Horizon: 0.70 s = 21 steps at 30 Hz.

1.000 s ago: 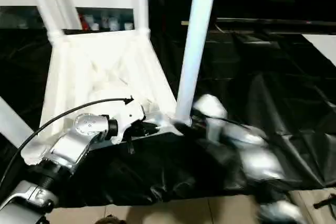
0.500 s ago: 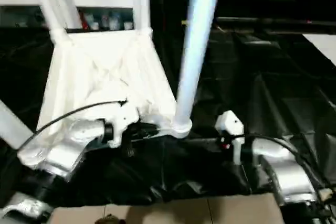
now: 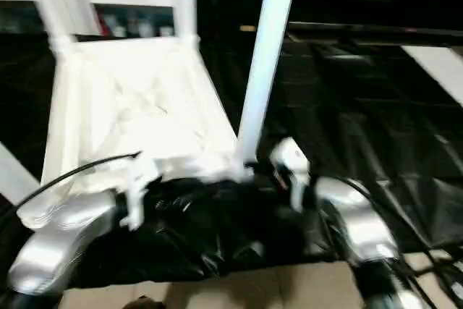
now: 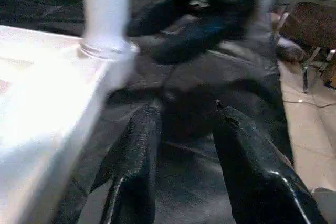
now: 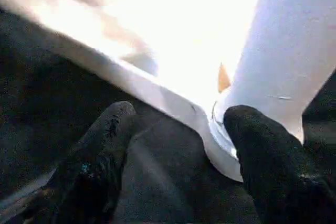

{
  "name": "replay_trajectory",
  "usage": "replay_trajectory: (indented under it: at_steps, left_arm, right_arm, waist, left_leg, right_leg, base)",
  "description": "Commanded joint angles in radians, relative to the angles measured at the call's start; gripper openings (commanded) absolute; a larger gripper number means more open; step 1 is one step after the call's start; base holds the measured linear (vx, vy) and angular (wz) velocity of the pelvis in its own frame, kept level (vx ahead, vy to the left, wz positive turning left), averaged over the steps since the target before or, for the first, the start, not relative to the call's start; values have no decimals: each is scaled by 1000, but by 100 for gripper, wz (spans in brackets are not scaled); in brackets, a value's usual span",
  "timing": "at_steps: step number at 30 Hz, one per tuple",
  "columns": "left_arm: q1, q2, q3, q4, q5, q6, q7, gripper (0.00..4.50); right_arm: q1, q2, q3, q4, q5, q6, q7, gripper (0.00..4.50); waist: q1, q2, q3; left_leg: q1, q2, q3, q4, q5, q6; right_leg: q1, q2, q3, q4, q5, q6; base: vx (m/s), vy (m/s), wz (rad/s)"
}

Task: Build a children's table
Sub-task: Rotate leg to tighten

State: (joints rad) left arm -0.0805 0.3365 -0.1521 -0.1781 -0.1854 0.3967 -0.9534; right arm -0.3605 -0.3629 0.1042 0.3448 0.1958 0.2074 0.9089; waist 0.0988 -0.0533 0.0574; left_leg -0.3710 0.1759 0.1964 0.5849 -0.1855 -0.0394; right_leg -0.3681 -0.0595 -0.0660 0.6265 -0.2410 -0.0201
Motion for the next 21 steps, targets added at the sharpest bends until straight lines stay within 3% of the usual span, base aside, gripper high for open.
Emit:
replay_trajectory:
  at_steps: [1, 9, 20, 21]
  left_arm:
    - [27, 23, 14, -47, -17, 18, -9, 225]
    - [141, 144, 72, -178, -123, 78, -89, 303]
    - [227, 267, 172, -257, -232, 134, -175, 382]
    - [241, 289, 189, -262, -250, 136, -187, 385]
  right_arm:
    - [-40, 11, -22, 70, -31, -19, -68, 317]
    - [-172, 79, -60, 267, -77, -68, -279, 317]
    - [-227, 80, -93, 407, -100, -119, -394, 317]
    - [-239, 77, -99, 438, -103, -129, -420, 317]
  waist:
    - [0, 3, -49]
    - [-7, 5, -53]
    - [-10, 3, -49]
    - [-10, 8, -51]
  left_leg:
    - [20, 74, -33, -73, -164, 22]
    - [21, 68, -29, -70, -119, 11]
    - [23, 64, -26, -71, -165, -17]
    - [24, 64, -26, -69, -159, -17]
  right_leg:
    - [24, -101, 61, -84, -147, -207]
    - [26, -92, 60, -68, -57, -215]
    - [24, -89, 64, -71, -113, -191]
    - [24, -90, 64, -69, -99, -194]
  base:
    - [0, 0, 0]
    - [0, 0, 0]
    - [0, 0, 0]
    - [0, 0, 0]
